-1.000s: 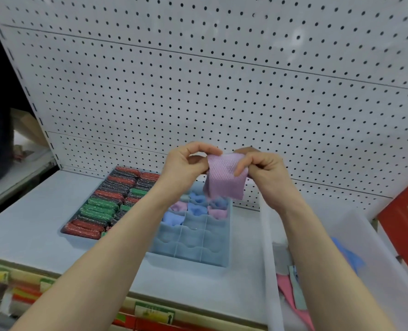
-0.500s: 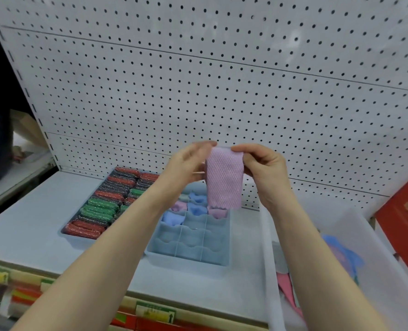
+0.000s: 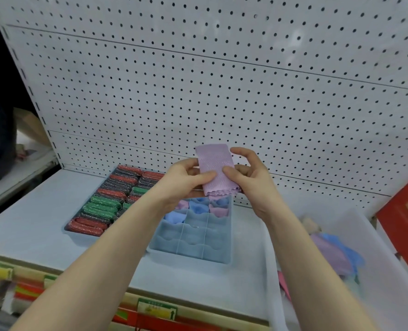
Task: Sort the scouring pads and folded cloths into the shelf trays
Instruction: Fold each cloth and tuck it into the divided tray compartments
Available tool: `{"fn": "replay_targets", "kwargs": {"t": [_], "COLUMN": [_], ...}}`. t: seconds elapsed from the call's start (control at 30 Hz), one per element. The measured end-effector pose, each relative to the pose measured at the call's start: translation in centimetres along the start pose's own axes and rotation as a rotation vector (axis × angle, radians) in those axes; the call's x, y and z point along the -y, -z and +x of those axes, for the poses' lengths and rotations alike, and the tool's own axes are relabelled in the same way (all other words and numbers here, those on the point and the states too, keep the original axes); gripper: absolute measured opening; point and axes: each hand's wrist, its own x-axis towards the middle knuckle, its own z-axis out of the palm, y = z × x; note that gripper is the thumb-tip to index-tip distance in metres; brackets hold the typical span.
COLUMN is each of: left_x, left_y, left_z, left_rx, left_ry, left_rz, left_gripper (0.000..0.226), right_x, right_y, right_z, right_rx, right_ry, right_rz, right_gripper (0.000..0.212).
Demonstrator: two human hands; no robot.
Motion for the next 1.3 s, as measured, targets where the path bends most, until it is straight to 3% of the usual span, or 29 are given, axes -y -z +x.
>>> {"fn": "replay_targets", "kwargs": {"t": [0.1,0.23,0.37,0.5,0.73,0.87,1.0,1.07,1.1,1.17,1.3], "left_x": [0.2,-0.2,-0.4,-0.4,0.0,0.3,0.7,1.0,1.2,1.6,2.1], "left_y": [-0.1,0.1,-0.1,-0.1,-0.4,-0.7,-0.6,-0.4,-0.4,-0.5,-0.3], "left_z": [0.1,0.3,0.2,-0.1,-0.3,-0.6,-1.0,-1.5,-1.7,-1.9,-1.8], "left_rx": [-0.094,-0.149,-0.144,-0.117,-0.092,-0.023,0.001,0.073,0.079,-0.01,-0.14], "left_ry": [0.0,0.024,0.031,0.017,-0.088,-0.144,-0.149,-0.168,-0.189,-0.227,-0.288], "left_rz": [-0.034,-0.12,-0.126,-0.144,-0.253,-0.278,-0.254,-0.186,-0.099,0.07,0.123], "left_gripper": [0.03,0.027,0.022,0.017,0.042,0.05,0.034,0.028,0.037,0.053,0.039], "right_x": [0.0,0.4,0.4,0.4,-0.1,-0.7,-1.3,-1.5,-1.7,-1.9,-2.3], "right_y": [0.3,1.4,0.8,0.5,0.4,-0.2,-0.9,-1.2,-1.2,-1.4,-1.5], "right_z": [0.0,-0.4,-0.4,-0.8,-1.3,-1.1,-0.9,-0.8,-0.8,-0.9,-1.3], "right_rx": [0.089,0.33,0.131,0.043,0.016,-0.081,-0.193,-0.235,-0.244,-0.241,-0.208], "right_ry": [0.01,0.082,0.238,0.282,0.185,0.118,0.063,0.057,0.057,0.048,0.006], "right_rz": [-0.045,-0.13,-0.402,-0.352,-0.238,-0.132,-0.125,-0.167,-0.184,-0.209,-0.166], "right_gripper": [0.031,0.058,0.053,0.023,0.007,0.024,0.028,0.03,0.031,0.03,0.021]}}
